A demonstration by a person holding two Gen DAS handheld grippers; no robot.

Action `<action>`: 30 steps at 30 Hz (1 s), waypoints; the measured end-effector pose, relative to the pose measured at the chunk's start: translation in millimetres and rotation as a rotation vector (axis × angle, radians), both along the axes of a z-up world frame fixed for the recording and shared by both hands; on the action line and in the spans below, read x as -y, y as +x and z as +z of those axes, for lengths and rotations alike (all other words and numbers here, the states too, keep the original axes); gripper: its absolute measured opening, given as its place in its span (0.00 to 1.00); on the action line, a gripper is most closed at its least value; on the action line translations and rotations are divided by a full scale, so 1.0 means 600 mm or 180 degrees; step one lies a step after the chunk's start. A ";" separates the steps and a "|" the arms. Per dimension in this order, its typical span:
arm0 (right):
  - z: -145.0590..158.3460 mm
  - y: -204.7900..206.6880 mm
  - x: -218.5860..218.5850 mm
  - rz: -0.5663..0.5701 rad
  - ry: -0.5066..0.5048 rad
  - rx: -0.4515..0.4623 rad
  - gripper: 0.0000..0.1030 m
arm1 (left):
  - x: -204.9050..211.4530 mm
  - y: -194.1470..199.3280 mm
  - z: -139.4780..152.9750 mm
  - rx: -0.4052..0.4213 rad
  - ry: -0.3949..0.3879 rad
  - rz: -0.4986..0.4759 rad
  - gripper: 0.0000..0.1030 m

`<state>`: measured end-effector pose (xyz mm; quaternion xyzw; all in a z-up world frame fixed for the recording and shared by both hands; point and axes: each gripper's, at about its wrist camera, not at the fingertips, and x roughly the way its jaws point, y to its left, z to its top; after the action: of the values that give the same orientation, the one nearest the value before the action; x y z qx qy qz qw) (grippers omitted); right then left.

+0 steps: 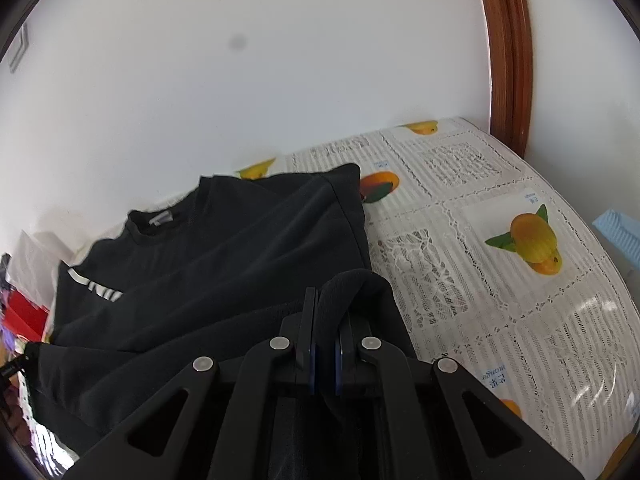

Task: Fold small clothes

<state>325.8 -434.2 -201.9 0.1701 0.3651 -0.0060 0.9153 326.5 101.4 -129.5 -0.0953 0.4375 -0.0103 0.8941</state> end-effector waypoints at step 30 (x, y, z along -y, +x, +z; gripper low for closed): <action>-0.023 -0.147 0.066 0.0076 0.0081 -0.0217 0.34 | -0.071 -0.118 -0.026 -0.0176 -0.0226 -0.0101 0.48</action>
<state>237.4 -474.1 -215.8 0.1771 0.3980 0.0038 0.9001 255.9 144.3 -145.0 -0.1202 0.4628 -0.0373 0.8775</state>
